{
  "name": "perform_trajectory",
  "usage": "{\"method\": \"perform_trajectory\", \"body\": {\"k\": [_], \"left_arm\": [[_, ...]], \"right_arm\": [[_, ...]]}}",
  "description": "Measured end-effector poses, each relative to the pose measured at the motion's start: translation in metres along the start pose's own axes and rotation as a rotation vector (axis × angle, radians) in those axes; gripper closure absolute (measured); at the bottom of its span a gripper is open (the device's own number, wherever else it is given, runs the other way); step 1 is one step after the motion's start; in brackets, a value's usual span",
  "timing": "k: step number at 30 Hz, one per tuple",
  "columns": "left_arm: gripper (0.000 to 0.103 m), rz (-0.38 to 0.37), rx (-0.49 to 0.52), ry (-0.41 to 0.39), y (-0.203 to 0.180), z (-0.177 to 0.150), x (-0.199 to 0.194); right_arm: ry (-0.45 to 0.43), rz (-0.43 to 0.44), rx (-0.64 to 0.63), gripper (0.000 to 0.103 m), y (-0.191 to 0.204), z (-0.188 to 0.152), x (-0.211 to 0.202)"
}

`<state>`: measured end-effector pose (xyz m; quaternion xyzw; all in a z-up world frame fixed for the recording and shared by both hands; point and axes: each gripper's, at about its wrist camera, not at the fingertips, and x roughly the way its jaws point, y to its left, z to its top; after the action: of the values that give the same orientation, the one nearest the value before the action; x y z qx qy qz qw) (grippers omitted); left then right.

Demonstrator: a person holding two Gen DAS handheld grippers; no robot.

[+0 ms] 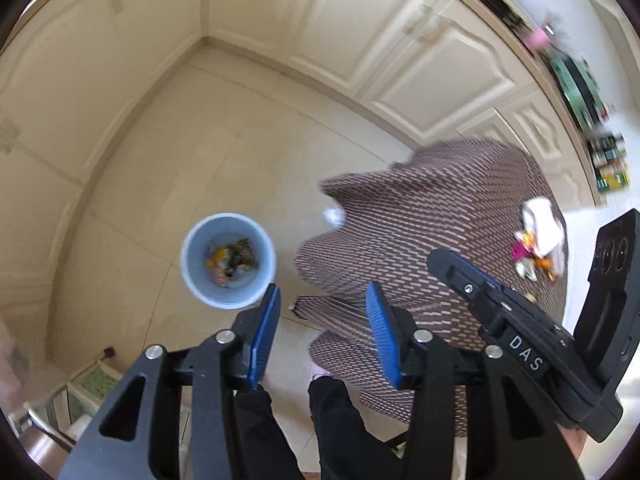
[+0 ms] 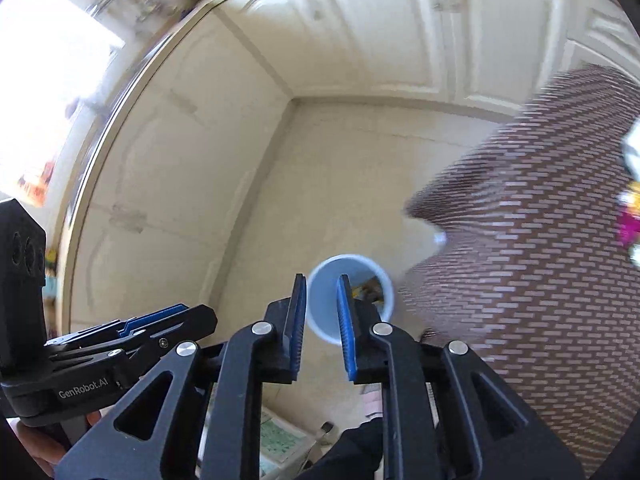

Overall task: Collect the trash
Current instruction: 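Carry both items over the blue bin and open both tools to drop them, then grasp the small bread piece with the left tool while the right tool grasps the orange flower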

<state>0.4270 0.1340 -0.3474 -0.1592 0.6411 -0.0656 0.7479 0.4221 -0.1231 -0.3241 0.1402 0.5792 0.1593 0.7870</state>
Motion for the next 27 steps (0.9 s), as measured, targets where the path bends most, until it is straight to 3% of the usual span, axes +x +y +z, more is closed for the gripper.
{"method": "perform_trajectory", "body": {"k": [9, 16, 22, 27], "left_arm": [[0.059, -0.077, 0.269, 0.097, -0.185, -0.019, 0.067], [0.059, -0.106, 0.428, 0.161, -0.309, -0.050, 0.123], [0.059, -0.068, 0.472, 0.168, -0.358, -0.065, 0.160], [0.060, -0.024, 0.498, 0.168, -0.375, -0.069, 0.182]], "right_arm": [[-0.135, -0.186, 0.149, 0.084, -0.153, -0.024, -0.094], [-0.132, -0.258, 0.257, 0.079, -0.244, -0.048, -0.128], [-0.118, -0.260, 0.304, 0.079, -0.289, -0.061, -0.136], [-0.110, -0.241, 0.314, 0.079, -0.307, -0.063, -0.134]]}}
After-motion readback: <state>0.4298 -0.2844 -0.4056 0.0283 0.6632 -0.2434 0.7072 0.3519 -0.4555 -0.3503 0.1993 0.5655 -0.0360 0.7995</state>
